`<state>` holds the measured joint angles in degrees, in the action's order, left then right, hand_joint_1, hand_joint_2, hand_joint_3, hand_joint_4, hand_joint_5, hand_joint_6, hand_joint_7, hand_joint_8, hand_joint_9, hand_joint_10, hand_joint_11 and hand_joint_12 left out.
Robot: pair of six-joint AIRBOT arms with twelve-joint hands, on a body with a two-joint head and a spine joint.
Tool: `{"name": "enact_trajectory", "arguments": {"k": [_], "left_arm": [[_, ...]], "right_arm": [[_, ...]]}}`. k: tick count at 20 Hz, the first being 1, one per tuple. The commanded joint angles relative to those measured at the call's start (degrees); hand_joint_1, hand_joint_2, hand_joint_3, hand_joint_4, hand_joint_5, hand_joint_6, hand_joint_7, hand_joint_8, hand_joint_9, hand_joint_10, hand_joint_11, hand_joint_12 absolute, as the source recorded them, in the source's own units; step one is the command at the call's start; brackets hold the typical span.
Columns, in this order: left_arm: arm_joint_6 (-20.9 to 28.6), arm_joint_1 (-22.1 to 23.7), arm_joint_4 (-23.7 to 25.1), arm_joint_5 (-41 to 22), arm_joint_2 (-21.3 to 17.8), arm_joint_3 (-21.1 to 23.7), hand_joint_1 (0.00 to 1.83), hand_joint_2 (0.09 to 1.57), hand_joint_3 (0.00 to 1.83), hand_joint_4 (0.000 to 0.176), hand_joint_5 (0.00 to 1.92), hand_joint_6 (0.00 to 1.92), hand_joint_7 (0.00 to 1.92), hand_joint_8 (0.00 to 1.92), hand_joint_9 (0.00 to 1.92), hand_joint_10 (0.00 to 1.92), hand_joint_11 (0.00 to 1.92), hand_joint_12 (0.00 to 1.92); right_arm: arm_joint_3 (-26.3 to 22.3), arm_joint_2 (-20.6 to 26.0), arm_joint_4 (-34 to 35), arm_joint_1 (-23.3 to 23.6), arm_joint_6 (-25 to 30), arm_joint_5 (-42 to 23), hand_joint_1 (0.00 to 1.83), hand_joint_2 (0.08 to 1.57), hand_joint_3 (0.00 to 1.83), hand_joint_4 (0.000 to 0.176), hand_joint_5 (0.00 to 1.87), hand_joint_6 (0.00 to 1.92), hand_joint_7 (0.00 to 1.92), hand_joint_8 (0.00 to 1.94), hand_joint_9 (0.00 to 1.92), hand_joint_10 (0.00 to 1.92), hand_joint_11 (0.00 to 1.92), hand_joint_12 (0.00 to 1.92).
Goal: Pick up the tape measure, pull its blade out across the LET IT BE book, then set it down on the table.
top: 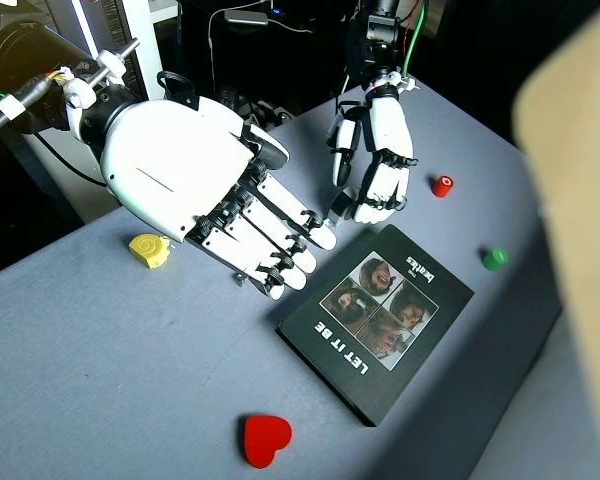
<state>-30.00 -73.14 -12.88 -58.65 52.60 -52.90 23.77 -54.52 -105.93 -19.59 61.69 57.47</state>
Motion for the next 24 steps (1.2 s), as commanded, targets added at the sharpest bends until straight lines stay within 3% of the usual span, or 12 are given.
{"name": "enact_trajectory", "arguments": {"k": [1,13,15,16,17,18,24], "left_arm": [[0.11,0.31,0.26,-5.86,0.38,-0.22,1.2,1.14,0.0,0.0,0.62,0.0,0.66,0.0,0.62,0.0,0.36,0.65],[-2.77,1.11,-0.24,-3.84,0.89,-0.42,1.21,1.13,0.0,0.0,0.63,0.01,0.69,0.01,0.63,0.01,0.38,0.64],[-3.22,1.37,-0.23,-3.28,0.9,-0.4,1.22,1.14,0.0,0.0,0.79,0.01,0.82,0.01,0.78,0.01,0.56,0.69],[-3.34,1.5,-0.23,-2.95,0.96,-0.42,1.21,1.14,0.0,0.0,0.86,0.96,0.98,0.7,0.94,0.01,0.76,0.66],[-3.47,1.54,-0.23,-2.89,0.98,-0.43,1.34,1.11,0.0,0.0,0.88,1.07,1.07,0.73,0.93,0.9,0.88,0.68],[-3.65,1.58,-0.23,-2.81,0.98,-0.42,1.37,1.1,0.0,0.0,0.89,1.06,1.1,0.72,0.95,1.06,0.93,0.72],[-3.92,1.83,-0.32,-2.58,0.92,-0.22,1.38,1.09,0.0,0.0,0.92,1.08,1.12,0.68,0.93,1.11,0.92,0.72]], "right_arm": [[-0.28,0.19,-5.24,0.24,0.59,2.3,0.15,1.14,0.0,0.038,0.28,0.0,0.42,0.01,0.36,0.0,0.0,1.09],[-0.28,0.21,-6.14,0.06,1.25,2.14,0.16,1.15,0.0,0.039,0.29,0.01,0.4,0.0,0.36,0.01,0.0,1.13],[-0.28,0.22,-6.18,0.06,1.3,2.15,0.15,1.15,0.0,0.038,0.29,0.01,0.4,0.0,0.36,0.01,0.0,1.14],[-0.28,0.22,-6.24,0.03,1.31,2.15,0.16,1.15,0.0,0.038,0.29,0.01,0.4,0.0,0.36,0.01,0.0,1.15],[-0.28,0.22,-6.28,0.01,1.31,2.15,0.16,1.15,0.0,0.039,0.29,0.01,0.4,0.0,0.36,0.01,0.0,1.16],[-0.29,0.22,-6.35,-0.01,1.32,2.15,0.16,1.15,0.0,0.039,0.29,0.0,0.4,0.0,0.37,0.01,0.0,1.17],[-0.3,0.25,-6.58,-0.09,1.45,2.15,0.16,1.15,0.0,0.039,0.29,0.0,0.41,0.0,0.38,0.01,0.0,1.19]]}}
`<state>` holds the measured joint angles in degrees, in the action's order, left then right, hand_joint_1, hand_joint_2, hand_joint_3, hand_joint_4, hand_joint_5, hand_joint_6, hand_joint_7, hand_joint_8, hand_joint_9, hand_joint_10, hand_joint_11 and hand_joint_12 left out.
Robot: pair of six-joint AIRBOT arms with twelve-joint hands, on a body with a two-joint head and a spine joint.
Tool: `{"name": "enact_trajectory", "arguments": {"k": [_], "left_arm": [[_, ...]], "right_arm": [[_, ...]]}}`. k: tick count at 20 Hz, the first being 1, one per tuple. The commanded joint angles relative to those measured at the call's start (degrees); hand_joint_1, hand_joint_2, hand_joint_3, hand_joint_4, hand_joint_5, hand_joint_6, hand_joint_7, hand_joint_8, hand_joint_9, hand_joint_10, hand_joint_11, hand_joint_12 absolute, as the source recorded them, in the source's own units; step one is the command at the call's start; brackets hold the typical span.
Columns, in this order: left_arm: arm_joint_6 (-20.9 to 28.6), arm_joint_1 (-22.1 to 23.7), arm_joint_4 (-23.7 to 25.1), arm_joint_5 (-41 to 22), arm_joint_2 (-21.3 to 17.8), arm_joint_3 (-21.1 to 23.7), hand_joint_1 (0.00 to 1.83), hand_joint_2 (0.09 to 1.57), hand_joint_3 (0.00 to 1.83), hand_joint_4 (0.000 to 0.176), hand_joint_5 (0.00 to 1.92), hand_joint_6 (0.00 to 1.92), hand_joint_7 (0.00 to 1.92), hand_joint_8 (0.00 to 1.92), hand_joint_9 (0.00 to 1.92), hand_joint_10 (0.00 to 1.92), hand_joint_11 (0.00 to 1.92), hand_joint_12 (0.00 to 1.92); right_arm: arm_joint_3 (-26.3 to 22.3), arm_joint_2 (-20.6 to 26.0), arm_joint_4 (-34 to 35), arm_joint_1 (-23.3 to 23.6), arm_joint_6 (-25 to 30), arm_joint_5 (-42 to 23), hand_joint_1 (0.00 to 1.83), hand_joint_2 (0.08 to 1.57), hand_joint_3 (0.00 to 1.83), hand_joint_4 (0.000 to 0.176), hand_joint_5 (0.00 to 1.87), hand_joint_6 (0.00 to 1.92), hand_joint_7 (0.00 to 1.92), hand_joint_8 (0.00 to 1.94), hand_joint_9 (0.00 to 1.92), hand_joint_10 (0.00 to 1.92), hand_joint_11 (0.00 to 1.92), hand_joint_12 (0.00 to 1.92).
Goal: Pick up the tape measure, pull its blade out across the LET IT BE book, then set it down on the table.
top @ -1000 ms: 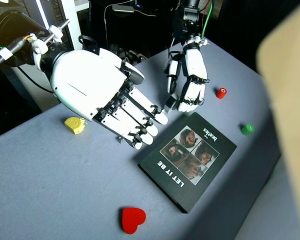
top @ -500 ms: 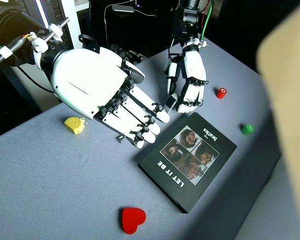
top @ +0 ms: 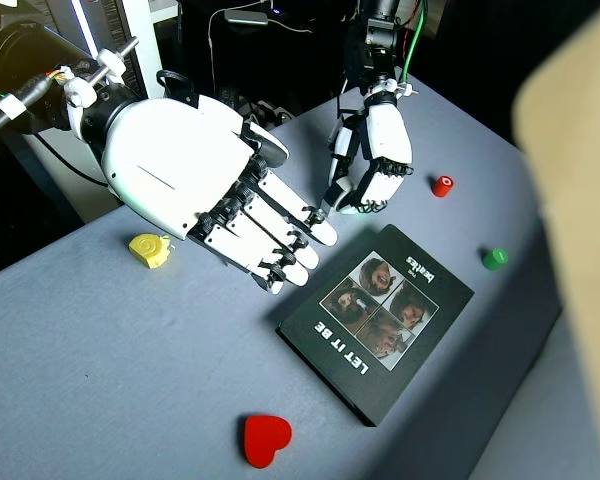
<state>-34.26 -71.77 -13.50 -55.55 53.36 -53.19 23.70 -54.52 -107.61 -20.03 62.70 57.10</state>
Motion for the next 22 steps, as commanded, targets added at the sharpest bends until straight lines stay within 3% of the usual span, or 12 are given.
{"name": "enact_trajectory", "arguments": {"k": [1,8,9,10,12,13,14,16,17,19,22], "left_arm": [[0.34,0.66,0.3,-5.68,0.06,0.12,1.38,1.09,0.0,0.0,0.92,1.08,1.12,0.68,0.93,1.11,0.92,0.72],[0.4,7.06,0.23,0.18,-4.15,2.6,1.38,1.09,0.0,0.0,0.92,1.08,1.12,0.68,0.93,1.12,0.91,0.72],[0.39,9.22,0.15,1.65,-4.96,2.93,1.47,1.09,0.0,0.0,0.92,1.03,1.12,0.64,0.95,1.0,0.83,1.34],[0.39,10.91,0.07,3.19,-5.63,3.02,1.49,1.09,0.0,0.0,0.91,1.03,1.12,0.64,0.95,0.99,0.81,1.47],[-0.05,15.24,0.02,9.05,-6.87,2.55,1.49,1.09,0.0,0.0,0.91,1.03,1.11,0.65,0.95,0.98,0.79,1.51],[-0.1,17.98,-0.09,11.86,-7.26,1.87,1.49,1.09,0.0,0.0,0.91,1.03,1.11,0.65,0.95,0.98,0.8,1.51],[-0.87,21.07,-0.93,14.46,-7.38,0.74,1.4,1.09,0.0,0.0,0.92,1.06,1.12,0.67,0.93,1.09,0.8,1.08],[-1.69,26.39,-1.7,19.01,-7.19,-1.67,1.38,1.1,0.0,0.0,0.92,1.08,1.12,0.68,0.92,1.13,0.88,0.81],[-1.86,28.23,-1.7,20.62,-7.05,-2.6,1.47,1.09,0.0,0.0,0.92,1.03,1.12,0.64,0.95,1.01,0.82,1.36],[-2.01,34.41,-1.69,27.07,-6.64,-5.97,1.49,1.09,0.0,0.0,0.91,1.02,1.12,0.64,0.95,0.98,0.82,1.49],[-2.02,37.4,-1.62,30.63,-6.81,-7.28,1.49,1.09,0.0,0.0,0.91,1.02,1.12,0.64,0.95,0.98,0.82,1.49]], "right_arm": [[-0.24,0.25,-4.97,0.35,0.53,2.51,0.17,1.15,0.0,0.039,0.3,0.0,0.41,0.0,0.37,0.01,0.0,1.17],[-0.1,0.25,-6.62,0.18,2.29,1.6,0.17,1.15,0.0,0.039,0.29,0.0,0.42,0.0,0.4,0.01,0.0,1.2],[0.07,0.25,-6.62,0.6,2.37,0.73,0.17,1.15,0.0,0.039,0.3,0.0,0.43,0.0,0.4,0.01,0.0,1.19],[0.3,0.18,-6.61,1.22,2.37,0.09,0.18,1.15,0.0,0.039,0.3,0.0,0.43,0.0,0.4,0.01,0.0,1.19],[1.0,-0.25,-6.54,2.92,1.38,-0.45,0.19,1.16,0.01,0.033,0.3,0.0,0.43,0.0,0.4,0.01,0.0,1.19],[1.42,-0.49,-5.66,4.26,0.04,-0.48,0.27,1.16,0.0,0.03,0.3,0.0,0.45,0.01,0.4,0.01,0.0,1.19],[1.95,-0.95,-3.25,6.35,-2.12,-0.73,0.35,1.15,0.0,0.025,0.31,0.0,0.45,0.01,0.4,0.01,0.0,1.19],[3.5,-2.76,-0.99,8.73,-5.36,-1.17,0.59,1.12,0.0,0.0,0.35,0.02,0.47,0.01,0.41,0.01,0.0,1.19],[4.19,-3.94,-0.64,9.46,-6.27,-0.71,0.73,1.1,0.0,0.0,0.4,0.04,0.52,0.03,0.45,0.03,0.0,1.19],[7.95,-10.41,3.38,11.93,-9.09,4.47,0.89,1.12,0.0,0.0,0.46,0.02,0.58,0.01,0.49,0.02,0.02,1.22],[10.1,-12.31,3.75,12.21,-8.41,3.78,0.96,1.13,0.0,0.0,0.47,0.02,0.6,0.01,0.5,0.03,0.06,1.23]]}}
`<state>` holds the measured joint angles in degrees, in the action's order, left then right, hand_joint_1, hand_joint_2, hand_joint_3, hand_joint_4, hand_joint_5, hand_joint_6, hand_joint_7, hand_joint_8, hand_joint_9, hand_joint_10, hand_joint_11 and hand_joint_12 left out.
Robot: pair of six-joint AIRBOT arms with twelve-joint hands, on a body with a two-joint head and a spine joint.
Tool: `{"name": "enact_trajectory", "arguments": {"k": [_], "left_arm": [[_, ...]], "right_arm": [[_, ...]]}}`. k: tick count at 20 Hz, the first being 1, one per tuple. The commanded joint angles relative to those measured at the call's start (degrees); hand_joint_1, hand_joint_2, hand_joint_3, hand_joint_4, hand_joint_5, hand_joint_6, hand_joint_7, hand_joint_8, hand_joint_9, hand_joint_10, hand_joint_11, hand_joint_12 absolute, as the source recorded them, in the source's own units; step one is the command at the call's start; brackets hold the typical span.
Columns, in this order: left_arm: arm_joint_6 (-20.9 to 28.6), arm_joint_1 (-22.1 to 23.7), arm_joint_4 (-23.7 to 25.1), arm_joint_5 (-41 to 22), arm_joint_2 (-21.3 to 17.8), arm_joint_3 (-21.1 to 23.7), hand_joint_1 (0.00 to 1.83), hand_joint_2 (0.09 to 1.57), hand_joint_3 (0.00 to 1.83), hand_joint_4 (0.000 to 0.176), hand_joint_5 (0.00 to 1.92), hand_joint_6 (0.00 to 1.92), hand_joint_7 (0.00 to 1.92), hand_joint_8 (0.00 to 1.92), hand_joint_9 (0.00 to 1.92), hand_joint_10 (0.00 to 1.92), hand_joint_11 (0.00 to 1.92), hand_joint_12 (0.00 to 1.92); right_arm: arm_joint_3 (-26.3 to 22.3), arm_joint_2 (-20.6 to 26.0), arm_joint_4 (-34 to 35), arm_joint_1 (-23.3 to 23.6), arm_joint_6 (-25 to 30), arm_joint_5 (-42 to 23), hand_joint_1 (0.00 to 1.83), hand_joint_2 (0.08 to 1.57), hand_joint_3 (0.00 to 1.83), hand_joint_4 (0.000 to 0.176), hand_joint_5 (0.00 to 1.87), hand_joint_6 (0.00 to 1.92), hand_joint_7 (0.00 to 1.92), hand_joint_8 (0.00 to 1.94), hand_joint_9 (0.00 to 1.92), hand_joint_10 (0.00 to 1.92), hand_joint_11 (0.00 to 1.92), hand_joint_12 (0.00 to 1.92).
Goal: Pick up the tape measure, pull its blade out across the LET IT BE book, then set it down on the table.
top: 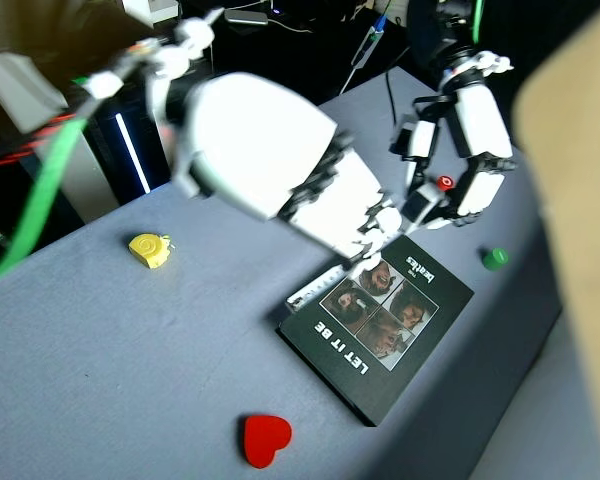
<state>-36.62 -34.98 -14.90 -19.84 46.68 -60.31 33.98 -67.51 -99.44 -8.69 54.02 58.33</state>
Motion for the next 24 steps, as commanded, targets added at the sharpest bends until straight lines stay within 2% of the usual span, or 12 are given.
{"name": "enact_trajectory", "arguments": {"k": [1,3,5,8,14,16,18,21,24], "left_arm": [[0.34,2.01,0.17,-3.71,-0.28,-0.79,1.49,1.09,0.0,0.0,0.91,1.02,1.12,0.64,0.95,0.98,0.82,1.49],[0.34,3.9,0.54,-1.54,-0.45,-1.59,1.49,1.09,0.0,0.0,0.91,1.02,1.11,0.64,0.95,0.98,0.82,1.49],[0.35,5.43,0.32,0.19,-1.05,-2.09,1.49,1.09,0.0,0.0,0.9,1.02,1.13,0.62,0.94,0.99,0.82,1.5],[0.38,6.49,-0.28,0.78,-1.42,-2.46,1.49,1.08,0.0,0.0,0.9,1.01,1.13,0.61,0.96,0.98,0.84,1.48],[0.46,9.08,-0.23,3.39,-1.58,-3.26,1.49,1.09,0.0,0.0,0.91,1.01,1.13,0.61,0.97,0.97,0.82,1.49],[1.46,9.39,-0.23,3.79,-1.58,-3.22,1.49,1.09,0.0,0.0,0.91,1.01,1.13,0.6,0.97,0.97,0.82,1.5],[2.16,9.46,-0.24,3.79,-1.58,-3.08,1.49,1.09,0.0,0.0,0.91,1.0,1.13,0.6,0.97,0.97,0.82,1.5],[2.36,9.5,-0.24,3.78,-1.58,-3.01,1.49,1.09,0.0,0.0,0.91,1.02,1.13,0.63,0.94,1.0,0.8,1.51],[2.43,9.54,-0.24,3.74,-1.57,-3.04,1.49,1.09,0.0,0.0,0.9,1.02,1.1,0.64,0.97,0.99,0.82,1.5]], "right_arm": [[1.37,-0.28,-4.43,0.83,0.49,1.88,0.99,1.13,0.0,0.0,0.48,0.02,0.59,0.01,0.5,0.03,0.06,1.23],[3.98,-2.16,-4.44,1.07,0.91,1.57,1.03,1.15,0.01,0.0,0.53,0.03,0.59,0.01,0.52,0.03,0.07,1.22],[6.13,-3.4,-4.47,1.14,2.43,2.08,1.06,1.15,0.0,0.0,0.67,0.06,0.62,0.01,0.56,0.03,0.09,1.2],[7.7,-4.11,-1.11,1.88,1.69,1.28,1.06,1.15,0.0,0.0,0.72,0.07,0.64,0.02,0.57,0.04,0.09,1.2],[12.82,-7.88,4.03,3.17,0.07,0.95,1.06,1.15,0.0,0.0,0.66,0.04,0.67,0.02,0.59,0.04,0.09,1.2],[14.22,-9.03,4.6,3.15,-0.09,0.67,1.06,1.15,0.0,0.0,0.74,0.07,0.69,0.03,0.6,0.04,0.1,1.2],[15.89,-10.37,4.93,3.08,-0.26,0.63,1.06,1.15,0.0,0.0,0.72,0.05,0.69,0.03,0.6,0.04,0.1,1.2],[17.53,-11.86,9.31,3.73,-2.36,0.94,1.06,1.15,0.0,0.0,0.61,0.0,0.67,0.01,0.6,0.04,0.13,1.2],[18.01,-12.4,10.53,3.8,-3.48,0.94,1.06,1.15,0.0,0.0,0.63,0.01,0.67,0.01,0.61,0.04,0.13,1.21]]}}
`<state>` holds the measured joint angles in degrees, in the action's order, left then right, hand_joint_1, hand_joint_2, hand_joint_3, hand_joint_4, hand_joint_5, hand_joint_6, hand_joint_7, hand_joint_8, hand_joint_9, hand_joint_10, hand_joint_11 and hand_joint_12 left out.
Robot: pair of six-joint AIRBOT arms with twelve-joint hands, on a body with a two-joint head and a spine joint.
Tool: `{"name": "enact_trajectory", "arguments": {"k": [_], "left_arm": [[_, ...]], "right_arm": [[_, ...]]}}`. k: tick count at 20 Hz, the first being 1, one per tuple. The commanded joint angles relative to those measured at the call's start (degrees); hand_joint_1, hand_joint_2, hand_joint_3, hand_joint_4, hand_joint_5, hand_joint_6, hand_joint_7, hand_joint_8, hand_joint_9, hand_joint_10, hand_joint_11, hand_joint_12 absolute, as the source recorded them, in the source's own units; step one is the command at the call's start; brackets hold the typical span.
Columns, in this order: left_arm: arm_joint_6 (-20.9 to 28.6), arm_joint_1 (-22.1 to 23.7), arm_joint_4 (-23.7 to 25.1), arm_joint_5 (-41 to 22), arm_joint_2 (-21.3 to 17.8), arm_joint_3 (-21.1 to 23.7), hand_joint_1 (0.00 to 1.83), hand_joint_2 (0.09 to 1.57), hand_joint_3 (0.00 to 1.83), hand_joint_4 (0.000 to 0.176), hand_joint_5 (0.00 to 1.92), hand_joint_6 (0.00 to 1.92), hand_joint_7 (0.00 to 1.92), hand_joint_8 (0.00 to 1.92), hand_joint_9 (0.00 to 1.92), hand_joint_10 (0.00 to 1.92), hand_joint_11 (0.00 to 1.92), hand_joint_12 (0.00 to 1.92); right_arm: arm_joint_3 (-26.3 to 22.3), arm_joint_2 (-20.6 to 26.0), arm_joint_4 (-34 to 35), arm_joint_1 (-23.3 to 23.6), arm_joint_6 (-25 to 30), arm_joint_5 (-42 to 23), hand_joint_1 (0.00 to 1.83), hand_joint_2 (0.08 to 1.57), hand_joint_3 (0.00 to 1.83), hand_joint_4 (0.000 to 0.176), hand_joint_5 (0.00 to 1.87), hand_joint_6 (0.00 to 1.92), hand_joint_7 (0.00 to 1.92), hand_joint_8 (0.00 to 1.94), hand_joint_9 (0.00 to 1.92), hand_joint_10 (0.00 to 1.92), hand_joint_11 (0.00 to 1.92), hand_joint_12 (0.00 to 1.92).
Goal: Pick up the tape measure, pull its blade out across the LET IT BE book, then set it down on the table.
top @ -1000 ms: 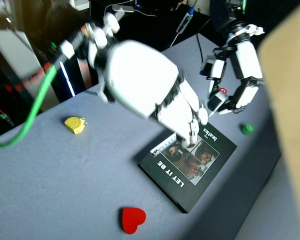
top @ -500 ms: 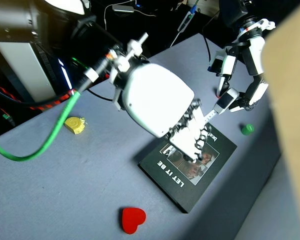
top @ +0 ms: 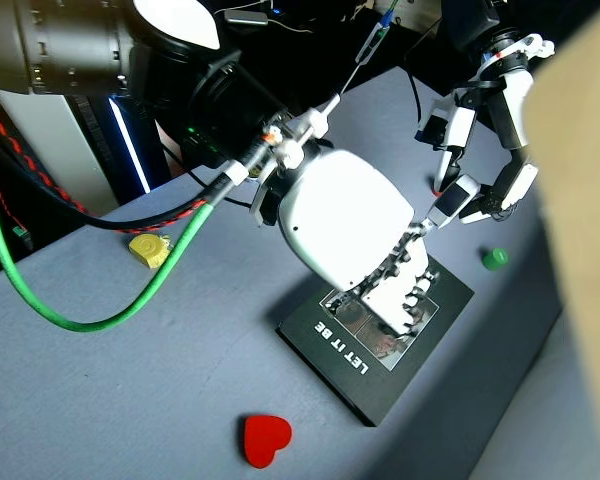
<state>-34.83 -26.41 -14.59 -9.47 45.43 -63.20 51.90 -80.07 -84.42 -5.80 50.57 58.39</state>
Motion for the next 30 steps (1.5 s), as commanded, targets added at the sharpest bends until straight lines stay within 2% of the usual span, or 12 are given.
{"name": "enact_trajectory", "arguments": {"k": [1,7,17,20,30], "left_arm": [[0.64,0.97,-0.54,-6.62,-0.32,-0.17,1.49,1.09,0.0,0.0,0.9,1.02,1.1,0.64,0.97,0.99,0.82,1.5],[0.62,0.89,-0.42,-6.75,-0.34,-0.23,1.49,1.09,0.0,0.0,0.9,1.01,1.12,0.62,0.99,0.96,0.79,1.51],[0.63,0.66,-0.43,-6.87,-0.41,-0.28,1.49,1.09,0.0,0.0,0.9,1.01,1.11,0.63,0.98,0.97,0.82,1.49],[0.63,0.67,-0.44,-6.91,-0.4,-0.3,1.49,1.09,0.0,0.0,0.9,1.01,1.11,0.63,0.98,0.97,0.83,1.49],[0.93,0.65,-0.44,-6.93,-0.42,-0.23,1.49,1.09,0.0,0.0,0.9,1.01,1.11,0.62,0.98,0.96,0.82,1.49]], "right_arm": [[0.33,0.08,-4.42,0.84,-0.25,0.87,1.06,1.15,0.0,0.0,0.63,0.01,0.67,0.01,0.61,0.04,0.13,1.21],[3.48,-0.54,-4.44,0.06,-0.7,0.7,1.07,1.15,0.0,0.0,0.6,0.0,0.67,0.01,0.61,0.04,0.14,1.21],[2.12,0.12,-4.07,-0.22,-2.0,0.85,1.07,1.15,0.0,0.0,0.63,0.01,0.7,0.01,0.63,0.04,0.15,1.2],[0.41,0.79,-4.04,-0.8,-2.72,0.66,1.08,1.15,0.0,0.0,0.64,0.01,0.7,0.01,0.64,0.04,0.14,1.2],[0.64,0.78,-4.05,-0.88,-2.71,0.13,1.07,1.15,0.0,0.0,0.62,0.0,0.7,0.01,0.64,0.03,0.14,1.19]]}}
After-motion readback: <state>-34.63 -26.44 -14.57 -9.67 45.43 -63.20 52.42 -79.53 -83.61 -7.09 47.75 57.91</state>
